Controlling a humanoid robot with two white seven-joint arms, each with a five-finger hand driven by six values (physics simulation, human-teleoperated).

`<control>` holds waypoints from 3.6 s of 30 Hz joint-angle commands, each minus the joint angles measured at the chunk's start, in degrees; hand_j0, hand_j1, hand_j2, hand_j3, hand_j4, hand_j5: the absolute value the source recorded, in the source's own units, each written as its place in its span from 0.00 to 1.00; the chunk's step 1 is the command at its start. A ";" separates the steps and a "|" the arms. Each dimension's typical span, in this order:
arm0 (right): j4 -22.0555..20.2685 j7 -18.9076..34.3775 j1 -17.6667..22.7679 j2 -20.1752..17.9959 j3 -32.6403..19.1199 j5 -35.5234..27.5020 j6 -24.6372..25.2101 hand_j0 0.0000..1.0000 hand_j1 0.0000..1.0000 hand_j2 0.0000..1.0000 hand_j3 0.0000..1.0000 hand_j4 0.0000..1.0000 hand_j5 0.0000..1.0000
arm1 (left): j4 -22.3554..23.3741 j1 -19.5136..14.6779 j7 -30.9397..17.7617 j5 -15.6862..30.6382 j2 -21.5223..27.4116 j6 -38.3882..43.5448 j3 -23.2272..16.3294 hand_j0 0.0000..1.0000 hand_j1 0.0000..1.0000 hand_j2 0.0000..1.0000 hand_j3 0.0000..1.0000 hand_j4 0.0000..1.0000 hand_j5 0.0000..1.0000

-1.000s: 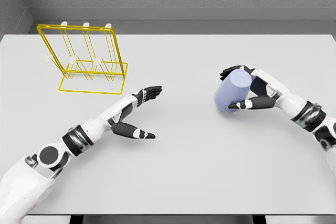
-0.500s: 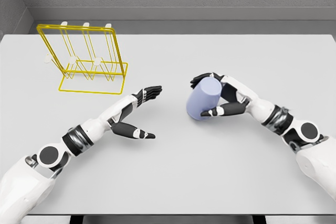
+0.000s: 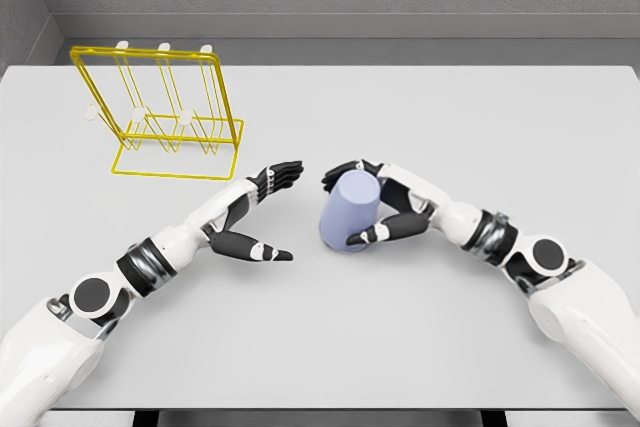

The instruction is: Place the cup on the cup holder with both arms

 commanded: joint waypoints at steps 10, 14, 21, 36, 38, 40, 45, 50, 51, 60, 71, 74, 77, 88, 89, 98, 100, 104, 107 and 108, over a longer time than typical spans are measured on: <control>0.75 0.01 -0.44 1.26 1.09 3.01 0.27 0.78 0.78 0.78 0.78 0.78 0.78 | -0.03 0.09 -0.08 0.35 0.09 -0.07 0.01 1.00 1.00 1.00 1.00 1.00 1.00; 0.93 0.01 -0.88 1.44 1.27 3.10 0.45 0.83 0.83 0.83 0.83 0.83 0.83 | -0.03 0.09 -0.08 0.35 0.00 -0.07 0.01 1.00 1.00 1.00 1.00 1.00 1.00; 1.46 0.01 -1.49 1.52 1.27 6.44 0.45 1.00 1.00 1.00 1.00 1.00 1.00 | 0.06 0.18 -0.08 0.44 0.09 0.01 0.01 1.00 1.00 1.00 1.00 1.00 1.00; 2.33 0.01 -4.04 -2.69 1.35 6.44 0.36 1.00 1.00 1.00 1.00 1.00 1.00 | 0.15 0.35 -0.08 0.44 -0.53 -0.07 0.01 1.00 1.00 1.00 1.00 1.00 1.00; 2.25 0.01 -4.66 -4.71 1.27 6.44 -0.08 1.00 1.00 1.00 1.00 1.00 1.00 | 0.94 0.26 -0.08 0.52 -1.06 0.01 0.10 1.00 1.00 1.00 1.00 1.00 1.00; 2.16 0.01 -5.36 -7.70 0.92 6.62 -0.61 1.00 1.00 1.00 1.00 1.00 1.00 | 1.12 0.09 -0.08 0.52 -1.85 0.01 0.10 1.00 1.00 1.00 1.00 1.00 1.00; 2.25 0.01 -14.50 -16.93 0.83 6.70 -0.61 1.00 1.00 1.00 1.00 1.00 1.00 | 2.70 0.00 -0.08 0.08 -4.92 -0.25 0.01 1.00 1.00 1.00 1.00 1.00 1.00; 2.86 0.01 -15.03 -21.68 0.48 6.79 -0.61 1.00 1.00 1.00 1.00 1.00 1.00 | 3.93 -0.26 -0.17 -0.53 -6.95 -0.07 -0.60 1.00 1.00 1.00 1.00 1.00 1.00; 2.77 0.01 -14.77 -22.56 0.39 6.79 -0.61 1.00 1.00 1.00 1.00 1.00 1.00 | 4.02 -0.26 -0.17 -0.62 -6.95 -0.07 -0.69 1.00 1.00 1.00 1.00 1.00 1.00; 2.33 -15.57 -16.88 -24.58 -1.81 38.96 -7.48 1.00 1.00 1.00 1.00 1.00 1.00 | 7.36 -1.58 -0.52 -0.97 -8.70 -0.16 -0.78 1.00 1.00 1.00 1.00 1.00 1.00; 2.69 -16.36 -16.52 -25.99 -2.25 39.05 -7.48 1.00 1.00 1.00 1.00 1.00 1.00 | 8.06 -2.02 -0.69 -2.11 -10.20 -0.16 -0.78 1.00 1.00 1.00 1.00 1.00 1.00; 2.51 -16.45 -16.79 -25.11 -2.51 38.96 -7.48 1.00 1.00 1.00 1.00 1.00 1.00 | 8.15 -2.11 -0.69 -2.20 -10.81 -0.07 -0.78 1.00 1.00 1.00 1.00 1.00 1.00; 2.42 -16.45 -16.79 -25.11 -2.42 38.96 -7.48 1.00 1.00 1.00 1.00 1.00 1.00 | 8.50 -2.11 -0.69 -2.55 -11.69 -0.07 -0.78 1.00 1.00 1.00 1.00 1.00 1.00; 2.69 -16.36 -16.88 -23.96 -2.42 38.96 -7.48 1.00 1.00 1.00 1.00 1.00 1.00 | 8.59 -2.64 -0.78 -2.55 -12.40 -0.07 -0.95 1.00 1.00 1.00 1.00 1.00 1.00; 2.69 -16.36 -16.70 -23.96 -2.34 38.96 -7.48 1.00 1.00 1.00 1.00 1.00 1.00 | 8.59 -2.64 -0.78 -2.55 -12.40 -0.16 -1.39 1.00 1.00 1.00 1.00 1.00 1.00; 2.60 -16.36 -16.61 -23.88 -2.25 38.96 -7.48 1.00 1.00 1.00 1.00 1.00 1.00 | 8.59 -2.81 -0.69 -2.55 -12.83 -0.07 -2.01 1.00 1.00 1.00 1.00 1.00 1.00; 2.60 -16.36 -16.52 -23.88 -2.34 38.96 -7.48 1.00 1.00 1.00 1.00 1.00 1.00 | 8.59 -2.81 -0.78 -2.47 -12.92 -0.07 -2.01 0.91 0.91 0.91 0.91 0.91 0.91; 2.60 -16.36 -16.61 -23.88 -2.25 38.96 -7.48 1.00 1.00 1.00 1.00 1.00 1.00 | 8.59 -2.81 -0.61 -2.29 -12.92 -0.25 -1.92 0.61 0.61 0.61 0.61 0.61 0.61; 2.69 -16.36 -16.70 -23.96 -2.34 38.96 -7.48 1.00 1.00 1.00 1.00 1.00 1.00 | 8.59 -2.81 -0.60 -2.11 -12.92 -0.25 -1.92 0.46 0.46 0.46 0.46 0.46 0.46; 2.69 -16.36 -16.70 -23.96 -2.34 38.96 -7.48 1.00 1.00 1.00 1.00 1.00 1.00 | 8.59 -2.81 -0.69 -2.11 -12.83 -0.34 -1.92 0.45 0.45 0.45 0.45 0.45 0.45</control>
